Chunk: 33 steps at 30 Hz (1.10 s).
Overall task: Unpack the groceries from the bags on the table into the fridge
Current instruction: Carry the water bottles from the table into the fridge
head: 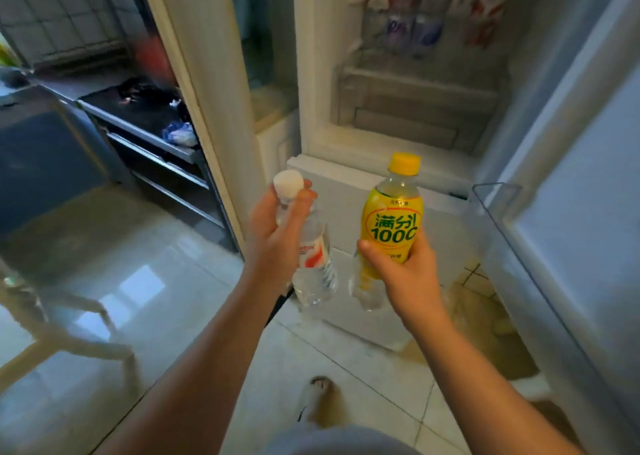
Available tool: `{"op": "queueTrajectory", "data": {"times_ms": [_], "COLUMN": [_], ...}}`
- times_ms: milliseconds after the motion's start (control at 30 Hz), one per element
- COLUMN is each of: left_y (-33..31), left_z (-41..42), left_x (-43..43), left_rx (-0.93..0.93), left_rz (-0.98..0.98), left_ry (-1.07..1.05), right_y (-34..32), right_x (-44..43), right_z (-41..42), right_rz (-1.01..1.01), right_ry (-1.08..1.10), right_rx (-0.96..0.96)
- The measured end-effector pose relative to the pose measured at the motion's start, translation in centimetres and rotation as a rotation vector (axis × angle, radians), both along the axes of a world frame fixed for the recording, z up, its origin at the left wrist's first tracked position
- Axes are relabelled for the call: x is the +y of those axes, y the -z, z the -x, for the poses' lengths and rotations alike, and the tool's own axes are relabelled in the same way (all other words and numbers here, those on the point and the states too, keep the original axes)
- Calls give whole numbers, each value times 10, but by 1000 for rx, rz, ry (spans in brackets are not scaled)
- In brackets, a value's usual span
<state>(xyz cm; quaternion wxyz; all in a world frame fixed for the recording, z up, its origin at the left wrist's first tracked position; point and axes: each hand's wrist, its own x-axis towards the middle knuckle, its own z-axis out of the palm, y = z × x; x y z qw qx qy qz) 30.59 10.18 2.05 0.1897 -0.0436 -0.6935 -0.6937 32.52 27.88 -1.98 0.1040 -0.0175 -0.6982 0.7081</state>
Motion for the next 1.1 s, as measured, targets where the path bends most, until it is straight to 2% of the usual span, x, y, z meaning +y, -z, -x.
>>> {"op": "queueTrajectory", "data": {"times_ms": [200,367,667,833,1100], "left_y": [-27,-64,-139,-161,-156], "left_z": [120,217,358,418,498], "left_x": [39,65,98,117,146], "left_rx": [61,194,354,397,338], "left_rz": [21,36,-113,-105,-1], "left_ry": [209,276,421,416,303], "right_y": [-21,-55,-126,-146,-146], "right_x": [27,47,65,90,131], "right_z": [78,155,288,351,432], "right_rz": [19,9,19,9,-48], "right_ry": [235,375,518,502,523], "right_rx": [74,173,392,403,316]}}
